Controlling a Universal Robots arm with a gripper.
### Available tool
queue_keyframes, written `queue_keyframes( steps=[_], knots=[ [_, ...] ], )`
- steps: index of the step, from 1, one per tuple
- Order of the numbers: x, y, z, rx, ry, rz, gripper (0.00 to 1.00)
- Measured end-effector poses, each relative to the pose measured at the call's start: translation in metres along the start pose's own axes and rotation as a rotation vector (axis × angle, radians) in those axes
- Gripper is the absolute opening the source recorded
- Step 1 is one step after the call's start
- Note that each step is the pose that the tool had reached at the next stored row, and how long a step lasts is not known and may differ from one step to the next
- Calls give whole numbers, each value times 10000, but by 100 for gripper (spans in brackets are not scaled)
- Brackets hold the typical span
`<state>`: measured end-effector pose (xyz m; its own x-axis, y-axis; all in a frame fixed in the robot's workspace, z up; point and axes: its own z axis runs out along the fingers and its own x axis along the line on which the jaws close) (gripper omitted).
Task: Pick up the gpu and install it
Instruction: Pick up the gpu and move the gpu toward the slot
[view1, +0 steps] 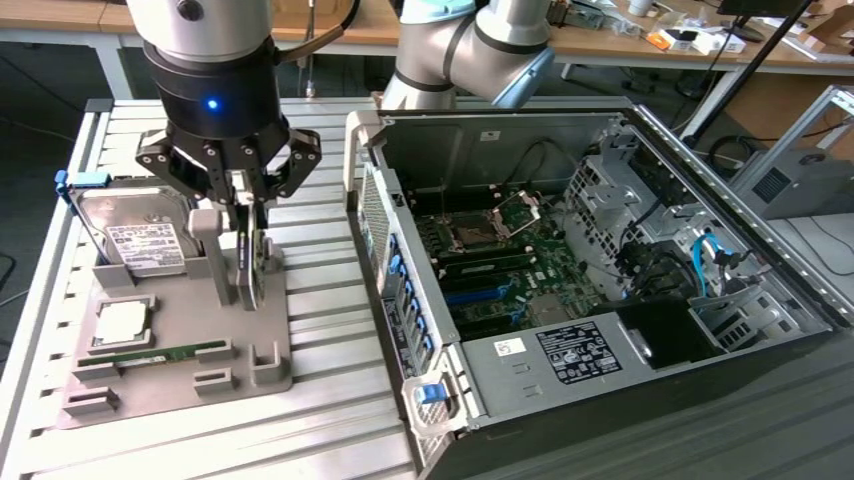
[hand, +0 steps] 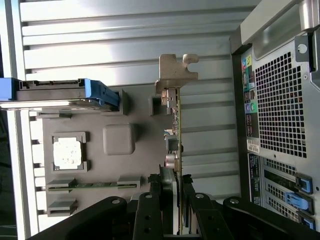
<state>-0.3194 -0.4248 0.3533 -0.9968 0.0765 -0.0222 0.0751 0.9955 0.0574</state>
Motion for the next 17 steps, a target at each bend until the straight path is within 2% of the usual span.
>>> queue_keyframes(
  steps=[17],
  knots=[
    [-1, 3, -44, -50, 4, 1, 27]
  ],
)
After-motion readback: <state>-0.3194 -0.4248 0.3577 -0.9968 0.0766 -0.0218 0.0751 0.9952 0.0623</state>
